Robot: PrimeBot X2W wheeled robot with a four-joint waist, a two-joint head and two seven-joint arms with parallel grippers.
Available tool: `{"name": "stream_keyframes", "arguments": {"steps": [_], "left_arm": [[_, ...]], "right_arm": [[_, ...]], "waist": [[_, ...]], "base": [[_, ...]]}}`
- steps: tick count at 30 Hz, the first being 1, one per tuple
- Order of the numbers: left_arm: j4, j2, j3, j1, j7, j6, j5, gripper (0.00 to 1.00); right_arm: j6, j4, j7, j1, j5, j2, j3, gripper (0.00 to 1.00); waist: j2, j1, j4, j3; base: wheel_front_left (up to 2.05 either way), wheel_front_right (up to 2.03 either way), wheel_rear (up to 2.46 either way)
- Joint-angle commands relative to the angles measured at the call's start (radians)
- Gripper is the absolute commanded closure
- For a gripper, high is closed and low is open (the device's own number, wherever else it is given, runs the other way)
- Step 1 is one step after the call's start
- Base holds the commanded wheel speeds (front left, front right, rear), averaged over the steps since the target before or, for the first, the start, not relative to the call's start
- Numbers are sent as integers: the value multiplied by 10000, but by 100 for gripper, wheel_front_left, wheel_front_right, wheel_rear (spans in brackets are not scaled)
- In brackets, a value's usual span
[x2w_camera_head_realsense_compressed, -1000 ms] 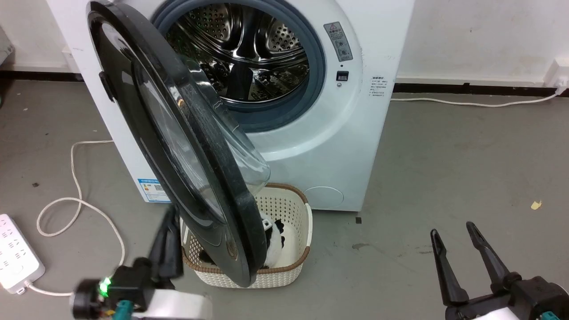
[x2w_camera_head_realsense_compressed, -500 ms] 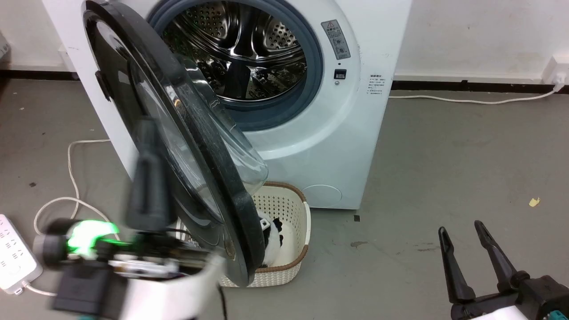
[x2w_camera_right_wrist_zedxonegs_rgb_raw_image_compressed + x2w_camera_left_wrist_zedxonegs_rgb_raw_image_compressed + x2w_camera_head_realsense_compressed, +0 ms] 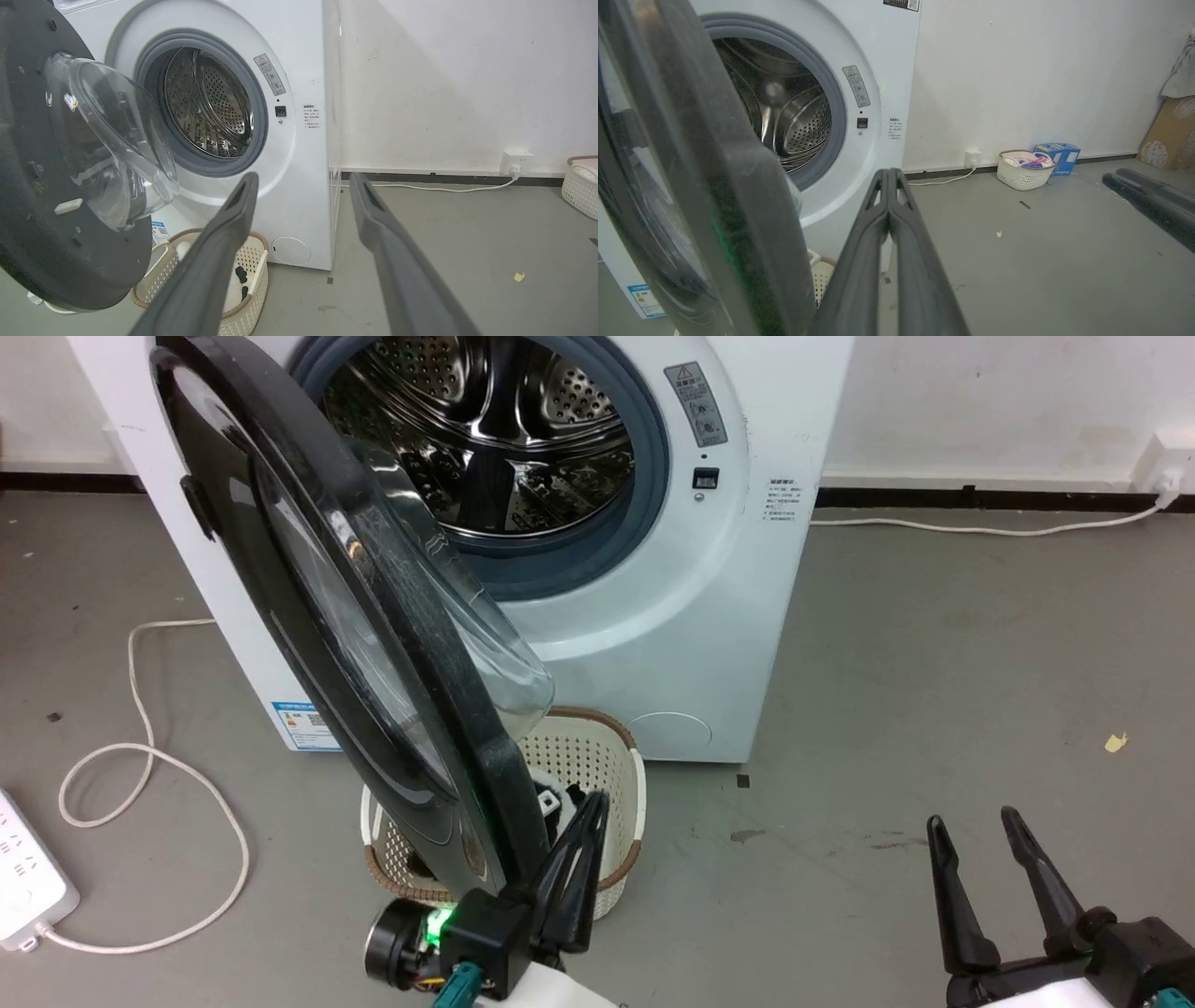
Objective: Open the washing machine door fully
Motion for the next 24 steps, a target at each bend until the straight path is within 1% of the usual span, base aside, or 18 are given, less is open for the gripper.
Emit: {"name": "stream_keyframes", "arguments": {"steps": [1, 6, 10, 13, 16, 17, 24], "left_arm": [[118, 22, -16, -68, -5, 46, -83, 100], [1166, 22, 154, -559, -184, 303, -415, 100], [1781, 34, 352, -821, -297, 345, -523, 100], [2094, 63, 484, -908, -356, 328, -621, 100], [2305, 109, 526, -880, -392, 282, -691, 100], [2434, 211, 540, -681, -420, 248, -749, 100], [2445, 468, 752, -325, -413, 314, -951, 100]], "right_arm": [[8, 33, -45, -99, 42, 41, 3, 0], [8, 156, -45, -135, 104, 41, -23, 0], [8, 238, -45, -172, 153, 41, 44, 0], [8, 302, -45, -136, 278, 41, 6, 0], [8, 367, -45, -70, 306, 41, 10, 0], [8, 415, -45, -13, 365, 41, 21, 0], [8, 434, -45, 44, 472, 41, 122, 0]], "waist": [[-1, 0, -4, 16], [-1, 0, 31, 87], [-1, 0, 82, 110], [-1, 0, 258, 61], [-1, 0, 546, -36], [-1, 0, 1025, -187], [-1, 0, 2047, -357]], "base": [[0, 0, 0], [0, 0, 0], [0, 0, 0], [0, 0, 0], [0, 0, 0], [0, 0, 0], [0, 0, 0]]}}
